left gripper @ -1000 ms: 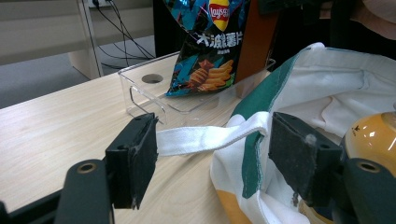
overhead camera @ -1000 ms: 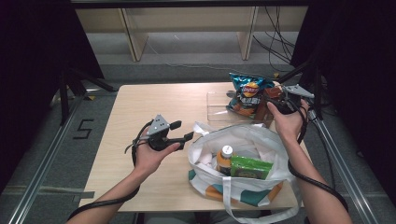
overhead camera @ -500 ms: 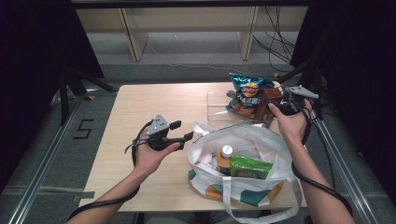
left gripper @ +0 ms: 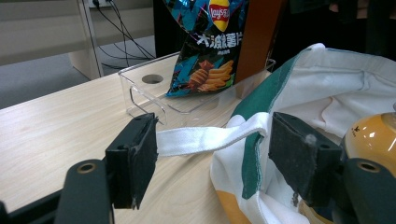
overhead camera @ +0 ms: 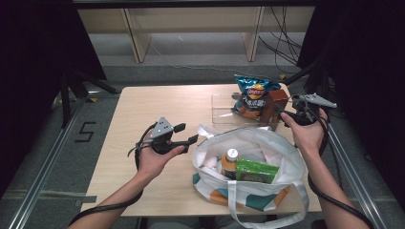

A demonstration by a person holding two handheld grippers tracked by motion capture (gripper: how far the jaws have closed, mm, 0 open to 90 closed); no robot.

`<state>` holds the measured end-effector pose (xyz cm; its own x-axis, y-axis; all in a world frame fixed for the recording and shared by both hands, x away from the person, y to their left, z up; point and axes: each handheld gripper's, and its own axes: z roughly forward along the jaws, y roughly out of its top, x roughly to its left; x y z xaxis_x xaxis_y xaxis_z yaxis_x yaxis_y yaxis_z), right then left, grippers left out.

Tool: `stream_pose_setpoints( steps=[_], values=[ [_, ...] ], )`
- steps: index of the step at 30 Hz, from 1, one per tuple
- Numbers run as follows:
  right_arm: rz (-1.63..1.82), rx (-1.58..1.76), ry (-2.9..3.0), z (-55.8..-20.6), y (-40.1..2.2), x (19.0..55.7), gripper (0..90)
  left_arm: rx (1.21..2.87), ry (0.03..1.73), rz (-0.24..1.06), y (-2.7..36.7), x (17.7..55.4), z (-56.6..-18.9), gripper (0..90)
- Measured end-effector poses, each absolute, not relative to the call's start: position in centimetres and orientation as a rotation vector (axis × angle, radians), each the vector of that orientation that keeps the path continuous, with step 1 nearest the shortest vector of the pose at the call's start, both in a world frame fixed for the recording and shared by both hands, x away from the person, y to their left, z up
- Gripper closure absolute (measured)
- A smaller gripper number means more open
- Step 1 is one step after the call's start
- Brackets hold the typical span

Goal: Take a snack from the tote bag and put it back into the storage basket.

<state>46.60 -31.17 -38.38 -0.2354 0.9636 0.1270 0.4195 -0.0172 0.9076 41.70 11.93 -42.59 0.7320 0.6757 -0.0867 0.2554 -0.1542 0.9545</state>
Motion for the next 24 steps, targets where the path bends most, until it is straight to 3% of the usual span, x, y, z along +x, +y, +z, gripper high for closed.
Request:
stream_pose_setpoints(
  steps=[10,17,24],
  values=[
    [1.260,1.375,1.711,-38.1,-32.0,44.4,32.6,1.728,0.741,0.434,11.9,41.7,-42.6,32.0],
    [1.285,1.361,1.748,-37.3,-32.2,42.5,45.2,1.731,0.741,0.431,11.9,41.7,-42.6,32.0],
    [1.331,1.313,1.782,-37.2,-32.2,40.8,51.5,1.727,0.749,0.429,11.9,41.7,-42.6,32.0]
  ],
)
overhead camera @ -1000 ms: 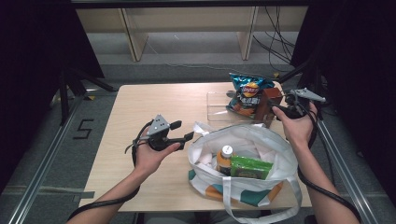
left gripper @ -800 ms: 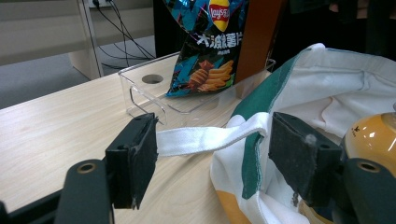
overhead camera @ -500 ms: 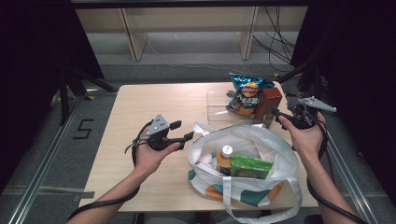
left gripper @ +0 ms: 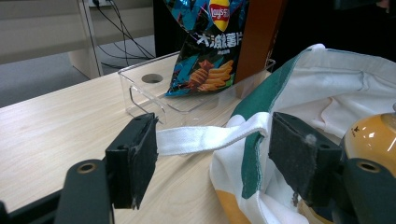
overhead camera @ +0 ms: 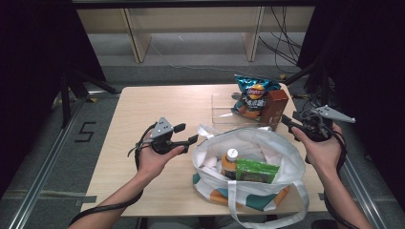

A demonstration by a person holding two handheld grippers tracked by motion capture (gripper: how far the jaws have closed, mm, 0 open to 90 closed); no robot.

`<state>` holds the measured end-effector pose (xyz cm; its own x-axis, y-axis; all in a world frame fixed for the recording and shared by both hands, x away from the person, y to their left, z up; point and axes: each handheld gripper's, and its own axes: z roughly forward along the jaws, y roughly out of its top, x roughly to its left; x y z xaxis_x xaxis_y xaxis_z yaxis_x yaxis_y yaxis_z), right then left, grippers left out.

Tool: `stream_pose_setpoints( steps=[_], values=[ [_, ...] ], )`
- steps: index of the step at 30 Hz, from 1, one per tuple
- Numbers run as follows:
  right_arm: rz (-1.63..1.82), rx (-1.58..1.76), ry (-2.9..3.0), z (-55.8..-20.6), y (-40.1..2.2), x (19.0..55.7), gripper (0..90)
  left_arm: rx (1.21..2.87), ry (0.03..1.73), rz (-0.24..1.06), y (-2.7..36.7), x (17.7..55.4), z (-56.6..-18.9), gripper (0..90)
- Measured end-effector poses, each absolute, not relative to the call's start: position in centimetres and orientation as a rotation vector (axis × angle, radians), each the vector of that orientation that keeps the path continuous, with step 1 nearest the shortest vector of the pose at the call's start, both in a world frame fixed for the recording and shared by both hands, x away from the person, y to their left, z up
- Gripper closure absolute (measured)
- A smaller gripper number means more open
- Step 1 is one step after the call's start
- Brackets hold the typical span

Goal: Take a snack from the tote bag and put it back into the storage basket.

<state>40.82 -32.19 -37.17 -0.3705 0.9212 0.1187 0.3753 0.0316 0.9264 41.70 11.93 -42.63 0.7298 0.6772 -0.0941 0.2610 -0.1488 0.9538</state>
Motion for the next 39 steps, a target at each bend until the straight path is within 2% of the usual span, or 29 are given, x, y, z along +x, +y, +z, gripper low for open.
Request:
stream_pose_setpoints(
  steps=[16,39],
  values=[
    [1.404,1.267,1.843,-37.9,-31.8,37.0,56.0,1.735,0.747,0.425,11.8,41.7,-42.9,32.0],
    [1.492,1.196,1.924,-38.1,-31.1,34.8,52.8,1.725,0.749,0.426,12.0,41.8,-42.8,32.0]
  ],
)
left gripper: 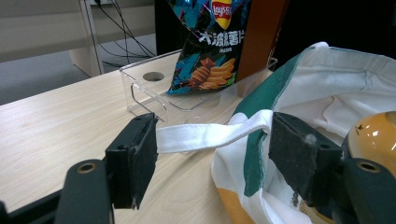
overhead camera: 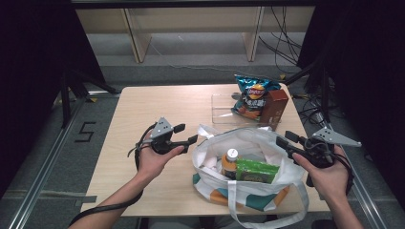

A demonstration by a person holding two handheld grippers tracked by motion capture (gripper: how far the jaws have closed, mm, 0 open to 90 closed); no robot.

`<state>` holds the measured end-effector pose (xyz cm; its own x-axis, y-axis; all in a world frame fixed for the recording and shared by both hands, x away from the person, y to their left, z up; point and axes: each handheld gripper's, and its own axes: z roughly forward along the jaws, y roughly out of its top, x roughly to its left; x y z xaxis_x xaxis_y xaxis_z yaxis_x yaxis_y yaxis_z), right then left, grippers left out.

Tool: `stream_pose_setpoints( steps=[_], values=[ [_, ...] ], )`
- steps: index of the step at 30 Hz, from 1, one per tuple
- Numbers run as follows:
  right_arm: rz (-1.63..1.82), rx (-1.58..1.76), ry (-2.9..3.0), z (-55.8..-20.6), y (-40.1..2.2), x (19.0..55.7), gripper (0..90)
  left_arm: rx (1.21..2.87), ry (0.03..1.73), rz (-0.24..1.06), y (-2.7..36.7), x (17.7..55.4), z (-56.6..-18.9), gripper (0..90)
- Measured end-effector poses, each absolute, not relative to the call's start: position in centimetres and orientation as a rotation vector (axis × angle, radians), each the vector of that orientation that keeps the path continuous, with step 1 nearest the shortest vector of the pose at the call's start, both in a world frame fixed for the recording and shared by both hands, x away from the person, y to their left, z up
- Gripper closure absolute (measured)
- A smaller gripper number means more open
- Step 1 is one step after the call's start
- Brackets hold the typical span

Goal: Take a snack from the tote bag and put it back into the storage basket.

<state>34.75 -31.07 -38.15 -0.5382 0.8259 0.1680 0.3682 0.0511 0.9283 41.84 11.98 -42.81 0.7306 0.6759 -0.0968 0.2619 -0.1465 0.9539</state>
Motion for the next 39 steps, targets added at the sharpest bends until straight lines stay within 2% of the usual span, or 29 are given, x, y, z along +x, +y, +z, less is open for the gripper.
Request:
stream_pose_setpoints(
  steps=[32,39],
  values=[
    [1.561,1.076,2.101,-39.2,-29.6,32.6,49.4,1.720,0.757,0.435,12.2,41.7,-42.5,32.0],
    [1.561,1.133,2.162,-39.3,-29.0,31.9,48.6,1.724,0.754,0.434,12.2,41.8,-42.6,31.9]
  ],
)
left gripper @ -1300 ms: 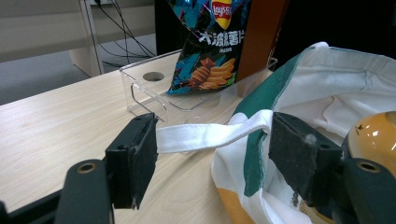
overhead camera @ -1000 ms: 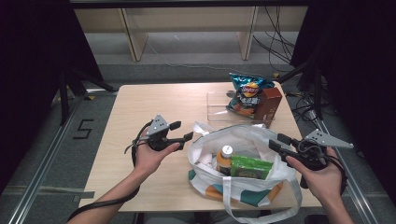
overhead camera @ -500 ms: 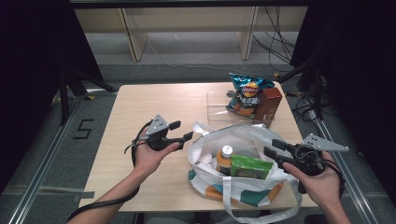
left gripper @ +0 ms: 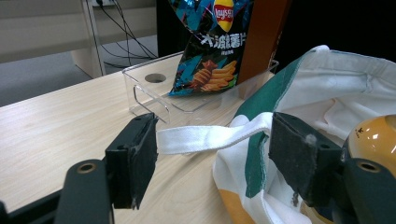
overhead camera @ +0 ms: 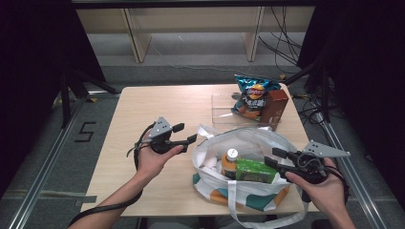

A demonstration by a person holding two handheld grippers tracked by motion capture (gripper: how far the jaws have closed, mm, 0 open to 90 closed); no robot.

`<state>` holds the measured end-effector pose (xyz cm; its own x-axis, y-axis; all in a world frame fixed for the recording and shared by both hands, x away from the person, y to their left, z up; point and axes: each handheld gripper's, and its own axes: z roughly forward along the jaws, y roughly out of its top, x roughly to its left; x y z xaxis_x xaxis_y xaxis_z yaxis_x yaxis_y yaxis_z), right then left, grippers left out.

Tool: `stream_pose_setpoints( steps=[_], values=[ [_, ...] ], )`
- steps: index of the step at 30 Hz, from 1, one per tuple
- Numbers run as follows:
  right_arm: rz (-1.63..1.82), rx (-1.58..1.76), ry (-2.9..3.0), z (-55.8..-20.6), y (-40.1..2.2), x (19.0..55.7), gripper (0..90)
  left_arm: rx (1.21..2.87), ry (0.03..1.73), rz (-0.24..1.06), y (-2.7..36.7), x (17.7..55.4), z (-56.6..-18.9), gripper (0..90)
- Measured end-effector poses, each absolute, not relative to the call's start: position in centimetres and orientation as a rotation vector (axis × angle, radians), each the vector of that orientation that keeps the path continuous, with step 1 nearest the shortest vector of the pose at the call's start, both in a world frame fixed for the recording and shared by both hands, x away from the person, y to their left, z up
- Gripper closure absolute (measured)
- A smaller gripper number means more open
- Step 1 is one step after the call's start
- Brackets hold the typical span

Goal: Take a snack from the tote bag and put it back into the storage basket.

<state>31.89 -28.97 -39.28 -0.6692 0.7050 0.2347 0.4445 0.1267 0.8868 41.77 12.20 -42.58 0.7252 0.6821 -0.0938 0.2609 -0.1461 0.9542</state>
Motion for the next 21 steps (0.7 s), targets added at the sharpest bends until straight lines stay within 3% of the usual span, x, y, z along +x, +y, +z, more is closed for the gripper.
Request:
stream_pose_setpoints(
  steps=[21],
  values=[
    [1.532,1.024,2.253,-40.9,-28.4,32.2,46.6,1.719,0.756,0.435,12.2,41.7,-42.5,31.8]
  ],
)
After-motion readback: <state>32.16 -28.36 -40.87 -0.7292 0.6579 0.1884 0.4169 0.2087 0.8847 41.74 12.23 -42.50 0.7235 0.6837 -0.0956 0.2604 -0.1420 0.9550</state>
